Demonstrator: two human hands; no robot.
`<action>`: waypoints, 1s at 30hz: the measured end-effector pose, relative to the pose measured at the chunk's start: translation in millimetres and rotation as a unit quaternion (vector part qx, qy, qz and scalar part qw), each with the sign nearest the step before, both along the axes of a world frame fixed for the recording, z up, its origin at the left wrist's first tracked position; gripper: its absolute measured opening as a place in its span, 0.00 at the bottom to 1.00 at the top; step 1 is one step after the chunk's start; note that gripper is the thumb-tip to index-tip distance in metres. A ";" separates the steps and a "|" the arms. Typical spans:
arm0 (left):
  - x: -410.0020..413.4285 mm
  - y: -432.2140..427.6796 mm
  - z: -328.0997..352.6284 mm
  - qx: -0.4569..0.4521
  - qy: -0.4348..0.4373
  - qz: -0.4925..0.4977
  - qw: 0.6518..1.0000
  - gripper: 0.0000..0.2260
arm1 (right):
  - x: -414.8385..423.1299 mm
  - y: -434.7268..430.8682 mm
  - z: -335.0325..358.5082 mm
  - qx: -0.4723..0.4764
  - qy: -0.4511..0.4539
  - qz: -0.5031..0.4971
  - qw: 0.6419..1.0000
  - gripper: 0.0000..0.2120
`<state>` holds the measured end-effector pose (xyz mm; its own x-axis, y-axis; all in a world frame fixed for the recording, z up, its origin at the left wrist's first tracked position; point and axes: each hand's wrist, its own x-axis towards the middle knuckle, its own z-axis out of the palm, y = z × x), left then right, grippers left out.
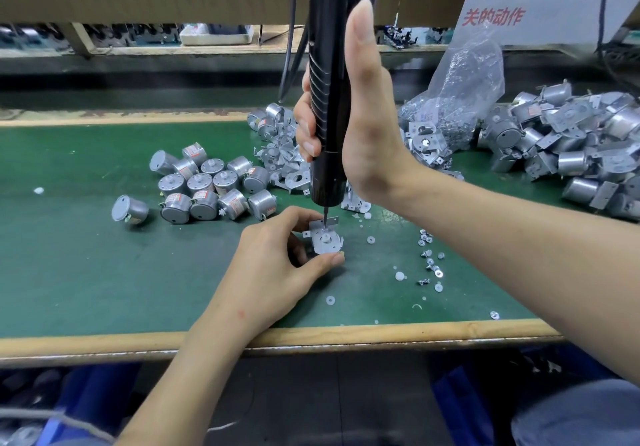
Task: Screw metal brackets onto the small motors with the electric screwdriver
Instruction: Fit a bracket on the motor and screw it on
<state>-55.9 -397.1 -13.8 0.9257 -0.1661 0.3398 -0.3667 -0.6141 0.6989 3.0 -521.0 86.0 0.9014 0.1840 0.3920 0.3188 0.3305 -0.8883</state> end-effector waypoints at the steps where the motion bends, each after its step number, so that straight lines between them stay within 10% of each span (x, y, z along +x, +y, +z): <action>1: 0.2 -0.1 -0.1 0.000 -0.001 0.000 1.000 0.16 | 0.0 0.2 -0.1 0.000 0.002 0.001 1.000 0.24; 30: 0.8 0.9 -3.5 0.068 -0.026 -0.004 0.997 0.18 | -2.3 4.1 -5.4 -0.006 -0.041 -0.013 0.999 0.36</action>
